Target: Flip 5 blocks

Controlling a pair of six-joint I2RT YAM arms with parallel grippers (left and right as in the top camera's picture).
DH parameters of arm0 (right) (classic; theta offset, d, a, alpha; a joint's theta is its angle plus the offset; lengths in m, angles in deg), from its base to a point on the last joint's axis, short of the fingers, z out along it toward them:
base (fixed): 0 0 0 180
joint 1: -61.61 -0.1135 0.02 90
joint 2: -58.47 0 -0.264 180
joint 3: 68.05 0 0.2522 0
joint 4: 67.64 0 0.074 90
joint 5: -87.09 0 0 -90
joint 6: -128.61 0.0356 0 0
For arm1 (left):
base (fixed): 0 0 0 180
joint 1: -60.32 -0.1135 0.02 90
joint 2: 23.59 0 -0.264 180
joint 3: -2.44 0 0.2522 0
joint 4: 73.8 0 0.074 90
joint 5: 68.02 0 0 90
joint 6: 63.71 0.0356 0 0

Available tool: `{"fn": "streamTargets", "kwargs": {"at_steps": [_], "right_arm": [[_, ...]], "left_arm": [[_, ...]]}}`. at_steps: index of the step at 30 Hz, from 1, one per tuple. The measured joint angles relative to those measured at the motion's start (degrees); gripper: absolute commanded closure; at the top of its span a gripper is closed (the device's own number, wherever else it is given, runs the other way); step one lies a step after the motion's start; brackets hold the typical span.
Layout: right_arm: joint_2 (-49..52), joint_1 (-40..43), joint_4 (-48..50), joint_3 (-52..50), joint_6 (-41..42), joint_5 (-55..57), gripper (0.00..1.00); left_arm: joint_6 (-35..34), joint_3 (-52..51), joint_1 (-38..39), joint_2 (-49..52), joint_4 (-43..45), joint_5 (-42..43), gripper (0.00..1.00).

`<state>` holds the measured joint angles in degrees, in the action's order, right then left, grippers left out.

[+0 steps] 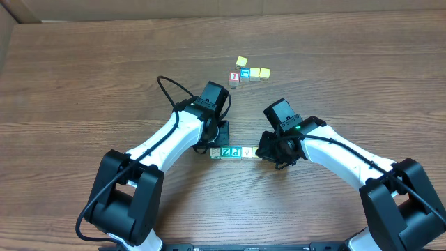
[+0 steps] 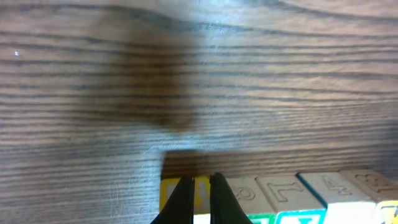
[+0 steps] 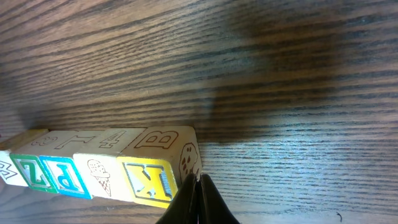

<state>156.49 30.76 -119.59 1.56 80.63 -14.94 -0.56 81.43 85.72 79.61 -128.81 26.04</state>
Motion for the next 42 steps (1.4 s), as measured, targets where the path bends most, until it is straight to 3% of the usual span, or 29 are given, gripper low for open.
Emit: {"fn": "streamTargets", "kwargs": {"at_steps": [8, 18, 28, 42], "right_arm": [[0.0, 0.0, 0.0, 0.0, 0.0, 0.0, 0.96], [0.0, 0.0, 0.0, 0.0, 0.0, 0.0, 0.96], [0.0, 0.0, 0.0, 0.0, 0.0, 0.0, 0.96], [0.0, 0.0, 0.0, 0.0, 0.0, 0.0, 0.96]], "left_arm": [[0.0, 5.8, -3.3, 0.0, -3.1, 0.0, 0.96], [0.1, 10.8, -6.7, 0.0, -17.7, 0.0, 0.96], [0.5, 2.8, -5.9, 0.0, -13.3, 0.0, 0.96], [0.5, -0.5, -5.9, 0.0, -7.5, 0.0, 0.96]]}}
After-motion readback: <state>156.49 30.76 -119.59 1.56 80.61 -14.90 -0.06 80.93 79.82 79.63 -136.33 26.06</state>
